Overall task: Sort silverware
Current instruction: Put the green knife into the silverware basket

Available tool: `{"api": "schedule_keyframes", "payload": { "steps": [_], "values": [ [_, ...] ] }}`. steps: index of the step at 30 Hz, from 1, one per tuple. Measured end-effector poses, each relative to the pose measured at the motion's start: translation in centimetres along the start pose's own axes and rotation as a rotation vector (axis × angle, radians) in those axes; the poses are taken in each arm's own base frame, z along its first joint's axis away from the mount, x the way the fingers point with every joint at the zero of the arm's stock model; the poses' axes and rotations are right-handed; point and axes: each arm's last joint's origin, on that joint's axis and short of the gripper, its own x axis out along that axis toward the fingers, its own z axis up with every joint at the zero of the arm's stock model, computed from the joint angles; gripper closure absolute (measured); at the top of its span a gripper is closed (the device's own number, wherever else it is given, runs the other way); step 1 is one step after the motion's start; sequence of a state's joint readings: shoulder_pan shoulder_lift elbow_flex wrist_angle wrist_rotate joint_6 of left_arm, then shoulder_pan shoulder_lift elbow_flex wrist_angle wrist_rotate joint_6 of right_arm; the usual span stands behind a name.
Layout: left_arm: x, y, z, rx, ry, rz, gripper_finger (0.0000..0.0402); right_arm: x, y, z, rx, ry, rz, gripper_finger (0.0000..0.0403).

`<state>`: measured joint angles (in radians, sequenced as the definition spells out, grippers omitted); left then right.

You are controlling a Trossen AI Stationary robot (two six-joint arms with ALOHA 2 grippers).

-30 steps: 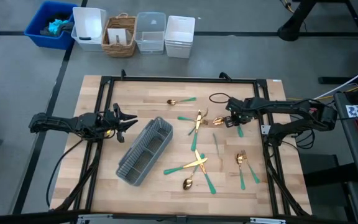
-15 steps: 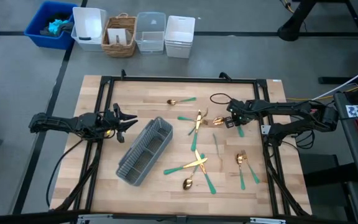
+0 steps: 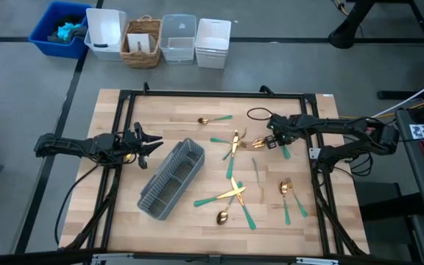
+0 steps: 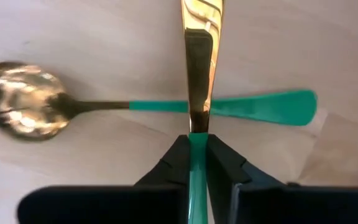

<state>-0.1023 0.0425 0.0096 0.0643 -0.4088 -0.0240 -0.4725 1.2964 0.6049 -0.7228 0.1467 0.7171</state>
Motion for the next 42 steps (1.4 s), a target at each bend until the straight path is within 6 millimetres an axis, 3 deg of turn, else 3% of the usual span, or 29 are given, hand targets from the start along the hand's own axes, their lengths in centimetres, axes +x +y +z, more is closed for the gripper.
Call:
{"api": "schedule_keyframes", "payload": {
  "steps": [11,16,24,31,36,42],
  "values": [
    [0.0,0.0,0.0,-0.002,0.000,0.000,0.0314,-3.3,2.1,2.6,-0.084,-0.060,0.172,0.0376],
    [0.0,0.0,0.0,-0.002,0.000,0.000,0.0314,-5.1,3.7,4.5,-0.157,-0.171,0.365,0.0375],
    [0.0,0.0,0.2,-0.009,-0.015,0.000,0.0314,-9.0,7.3,7.2,-0.325,-0.566,0.840,0.0375],
    [0.0,0.0,0.6,-0.001,-0.059,0.000,0.0314,-12.9,11.0,5.9,-0.557,-1.000,1.024,0.0375],
    [0.0,0.0,0.6,0.000,-0.058,0.000,0.0314,-13.1,13.7,4.6,-0.707,-1.209,1.068,0.0375],
    [0.0,0.0,0.7,-0.004,-0.067,0.002,0.0314,-10.3,16.9,4.1,-0.774,-1.324,1.120,0.0375]
  ]
}}
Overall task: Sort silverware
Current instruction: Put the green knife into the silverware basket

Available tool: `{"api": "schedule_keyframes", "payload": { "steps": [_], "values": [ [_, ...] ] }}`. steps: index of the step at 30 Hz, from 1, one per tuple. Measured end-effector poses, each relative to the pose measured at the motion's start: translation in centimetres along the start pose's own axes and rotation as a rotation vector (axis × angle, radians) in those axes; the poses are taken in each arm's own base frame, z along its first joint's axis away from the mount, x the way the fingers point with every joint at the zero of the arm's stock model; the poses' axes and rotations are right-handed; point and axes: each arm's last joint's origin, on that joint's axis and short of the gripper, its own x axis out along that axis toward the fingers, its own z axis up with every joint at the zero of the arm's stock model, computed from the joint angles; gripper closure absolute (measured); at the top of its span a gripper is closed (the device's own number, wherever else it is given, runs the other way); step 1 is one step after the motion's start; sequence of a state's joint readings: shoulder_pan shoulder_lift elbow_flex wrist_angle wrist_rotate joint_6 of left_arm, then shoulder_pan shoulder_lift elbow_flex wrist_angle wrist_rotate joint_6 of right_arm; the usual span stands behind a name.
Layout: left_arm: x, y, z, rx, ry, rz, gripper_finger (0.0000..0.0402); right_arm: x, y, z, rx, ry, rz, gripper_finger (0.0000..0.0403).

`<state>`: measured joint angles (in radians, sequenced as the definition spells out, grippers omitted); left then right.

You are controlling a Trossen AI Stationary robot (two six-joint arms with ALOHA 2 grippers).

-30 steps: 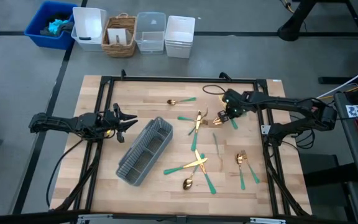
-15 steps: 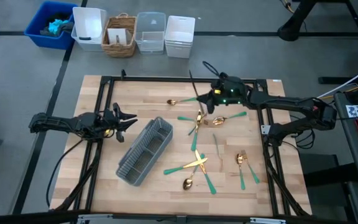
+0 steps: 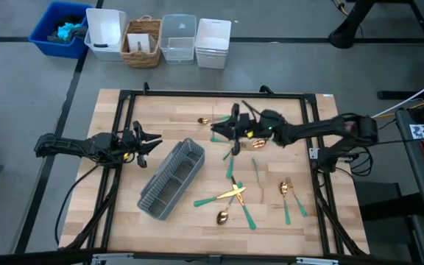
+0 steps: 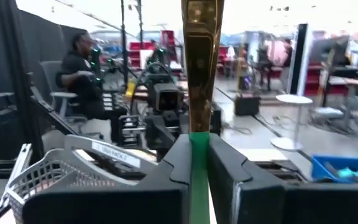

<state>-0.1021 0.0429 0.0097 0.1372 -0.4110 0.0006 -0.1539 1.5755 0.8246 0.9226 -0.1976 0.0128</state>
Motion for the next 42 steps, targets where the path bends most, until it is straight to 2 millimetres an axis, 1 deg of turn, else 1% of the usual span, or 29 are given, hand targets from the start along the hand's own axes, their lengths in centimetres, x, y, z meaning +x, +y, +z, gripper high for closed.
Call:
{"api": "schedule_keyframes", "payload": {
  "steps": [4,6,8,15,18,21,24,29,33,37,42],
  "values": [
    [0.0,0.0,0.0,-0.001,-0.005,0.001,0.0314,1.1,0.3,-2.4,-0.013,-0.076,0.045,0.0375],
    [0.0,0.0,0.0,0.006,-0.004,0.001,0.0314,1.6,0.3,-3.6,-0.013,-0.095,0.068,0.0375],
    [0.0,0.0,0.0,0.013,-0.005,0.002,0.0314,2.5,0.6,-4.5,-0.013,-0.101,0.107,0.0375],
    [0.0,0.0,0.0,0.022,-0.005,0.008,0.0314,6.6,1.9,-6.5,-0.006,-0.088,0.248,0.0375],
    [0.0,0.0,0.0,0.022,-0.005,0.012,0.0314,7.6,2.0,-7.0,-0.001,-0.063,0.267,0.0375],
    [0.0,0.0,0.0,0.024,-0.004,0.012,0.0314,7.7,1.8,-7.7,0.010,-0.010,0.259,0.0375],
    [0.0,0.0,0.0,0.025,-0.001,0.012,0.0314,7.8,1.7,-8.3,-0.015,0.042,0.217,0.0375],
    [0.0,0.0,0.0,0.025,0.000,0.012,0.0314,7.8,1.7,-8.4,-0.049,0.055,0.211,0.0375],
    [0.0,0.0,0.0,0.025,-0.001,0.012,0.0314,7.6,1.7,-9.5,-0.027,0.164,0.196,0.0372],
    [0.0,0.0,0.0,0.025,-0.001,0.012,0.0314,7.5,1.6,-10.2,-0.016,0.241,0.165,0.0348],
    [0.0,0.0,0.0,0.025,-0.001,0.012,0.0314,7.5,1.5,-10.3,-0.016,0.253,0.149,0.0303]
  ]
}}
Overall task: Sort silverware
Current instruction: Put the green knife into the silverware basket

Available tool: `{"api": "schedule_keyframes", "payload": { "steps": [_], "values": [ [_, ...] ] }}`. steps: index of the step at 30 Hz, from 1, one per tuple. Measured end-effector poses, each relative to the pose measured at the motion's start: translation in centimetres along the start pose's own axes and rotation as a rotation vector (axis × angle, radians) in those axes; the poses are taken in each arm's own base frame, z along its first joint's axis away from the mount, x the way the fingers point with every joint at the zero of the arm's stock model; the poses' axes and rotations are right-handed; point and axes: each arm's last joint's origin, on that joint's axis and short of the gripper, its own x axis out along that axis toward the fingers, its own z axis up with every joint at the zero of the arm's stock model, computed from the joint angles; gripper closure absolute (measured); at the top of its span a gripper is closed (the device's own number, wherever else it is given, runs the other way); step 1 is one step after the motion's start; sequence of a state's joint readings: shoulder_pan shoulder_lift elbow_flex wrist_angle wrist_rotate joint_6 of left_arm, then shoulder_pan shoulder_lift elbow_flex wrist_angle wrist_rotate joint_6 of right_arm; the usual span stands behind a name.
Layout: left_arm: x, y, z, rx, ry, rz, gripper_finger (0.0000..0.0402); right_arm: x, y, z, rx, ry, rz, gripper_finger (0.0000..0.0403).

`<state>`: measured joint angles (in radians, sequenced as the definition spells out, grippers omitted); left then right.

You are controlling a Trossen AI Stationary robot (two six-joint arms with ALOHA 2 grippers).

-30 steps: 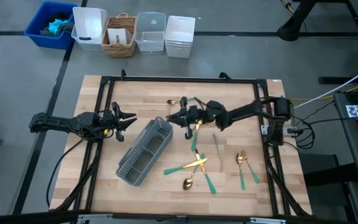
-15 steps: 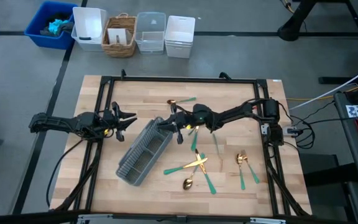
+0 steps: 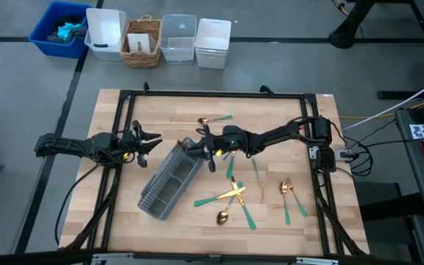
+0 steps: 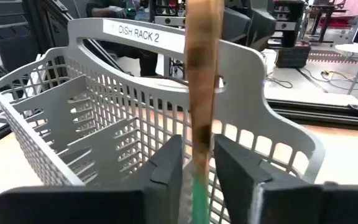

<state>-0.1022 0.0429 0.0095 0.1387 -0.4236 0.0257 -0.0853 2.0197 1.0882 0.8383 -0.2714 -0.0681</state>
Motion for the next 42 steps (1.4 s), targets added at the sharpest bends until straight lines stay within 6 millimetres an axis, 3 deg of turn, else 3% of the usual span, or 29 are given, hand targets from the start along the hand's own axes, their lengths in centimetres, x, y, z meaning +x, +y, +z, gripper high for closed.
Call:
{"api": "schedule_keyframes", "payload": {
  "steps": [10,20,26,31,37,42],
  "values": [
    [0.0,0.0,0.2,-0.010,-0.016,0.000,0.0314,-0.2,0.0,0.3,0.006,0.012,0.000,0.0248],
    [-0.1,0.1,1.2,-0.056,-0.115,0.003,0.0314,-2.7,0.2,4.6,-0.022,0.131,-0.044,0.0251],
    [-0.2,0.1,2.0,-0.089,-0.185,0.005,0.0314,-5.1,0.0,6.4,-0.168,0.310,-0.254,0.0251],
    [-0.2,0.1,2.1,-0.119,-0.195,0.002,0.0314,-6.6,-2.4,6.2,-0.257,0.434,-0.412,0.0251],
    [-0.2,0.2,2.1,-0.162,-0.196,-0.002,0.0314,-8.6,-6.6,5.0,-0.126,0.465,-0.364,0.0251],
    [-0.2,0.2,2.3,-0.188,-0.208,-0.004,0.0314,-10.2,-8.9,4.3,-0.030,0.495,-0.326,0.0251]
  ]
}}
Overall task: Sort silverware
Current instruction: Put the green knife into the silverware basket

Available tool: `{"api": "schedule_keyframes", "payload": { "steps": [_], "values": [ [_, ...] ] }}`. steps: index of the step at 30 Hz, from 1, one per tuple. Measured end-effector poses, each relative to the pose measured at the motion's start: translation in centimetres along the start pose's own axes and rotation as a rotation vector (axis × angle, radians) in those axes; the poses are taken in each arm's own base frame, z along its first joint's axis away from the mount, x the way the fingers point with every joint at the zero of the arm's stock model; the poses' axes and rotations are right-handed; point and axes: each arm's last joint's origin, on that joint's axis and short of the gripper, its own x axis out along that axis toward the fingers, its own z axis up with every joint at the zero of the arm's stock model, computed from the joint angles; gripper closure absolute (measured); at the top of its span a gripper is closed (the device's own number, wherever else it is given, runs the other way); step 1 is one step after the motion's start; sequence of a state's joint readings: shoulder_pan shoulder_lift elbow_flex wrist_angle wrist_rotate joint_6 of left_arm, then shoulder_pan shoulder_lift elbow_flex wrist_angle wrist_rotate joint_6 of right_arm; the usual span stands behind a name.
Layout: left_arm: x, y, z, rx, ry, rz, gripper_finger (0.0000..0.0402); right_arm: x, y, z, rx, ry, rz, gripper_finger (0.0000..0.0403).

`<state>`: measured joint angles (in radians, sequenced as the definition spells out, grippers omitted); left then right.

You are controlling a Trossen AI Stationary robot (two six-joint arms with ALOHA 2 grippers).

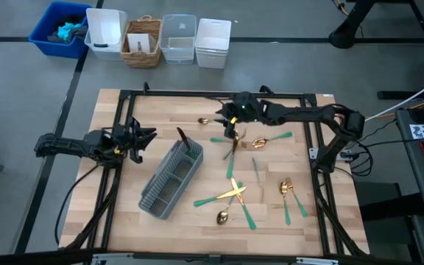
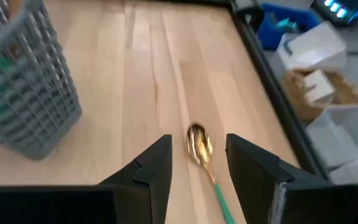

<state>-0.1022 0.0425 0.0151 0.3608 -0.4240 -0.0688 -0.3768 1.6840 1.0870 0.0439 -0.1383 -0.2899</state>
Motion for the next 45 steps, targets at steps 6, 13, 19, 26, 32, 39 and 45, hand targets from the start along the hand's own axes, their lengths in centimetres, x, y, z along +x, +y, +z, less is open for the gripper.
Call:
{"api": "schedule_keyframes", "payload": {
  "steps": [6,13,19,26,32,39,45],
  "values": [
    [0.1,-0.1,0.9,-0.047,-0.030,-0.003,0.0314,-0.3,-1.2,-1.2,0.040,0.076,0.034,0.0251],
    [1.5,-0.9,3.3,0.004,0.030,0.002,0.0314,-0.3,-0.9,-1.8,0.048,0.135,0.056,0.0251],
    [4.7,-2.5,5.0,0.045,0.199,0.015,0.0314,-0.7,-0.8,-2.0,0.054,0.179,0.057,0.0251],
    [10.2,-5.4,6.7,0.125,0.428,-0.053,0.0314,-2.2,-0.9,-1.7,0.047,0.233,-0.017,0.0251],
    [15.2,-8.8,7.0,0.203,0.613,-0.128,0.0314,-4.2,-0.8,-1.3,0.047,0.276,-0.041,0.0251],
    [19.8,-13.4,6.3,0.319,0.832,-0.198,0.0314,-6.3,-0.4,-1.2,0.060,0.338,-0.022,0.0251],
    [22.4,-16.8,3.5,0.352,1.005,-0.223,0.0314,-8.2,0.0,-1.2,0.112,0.388,-0.015,0.0251]
  ]
}}
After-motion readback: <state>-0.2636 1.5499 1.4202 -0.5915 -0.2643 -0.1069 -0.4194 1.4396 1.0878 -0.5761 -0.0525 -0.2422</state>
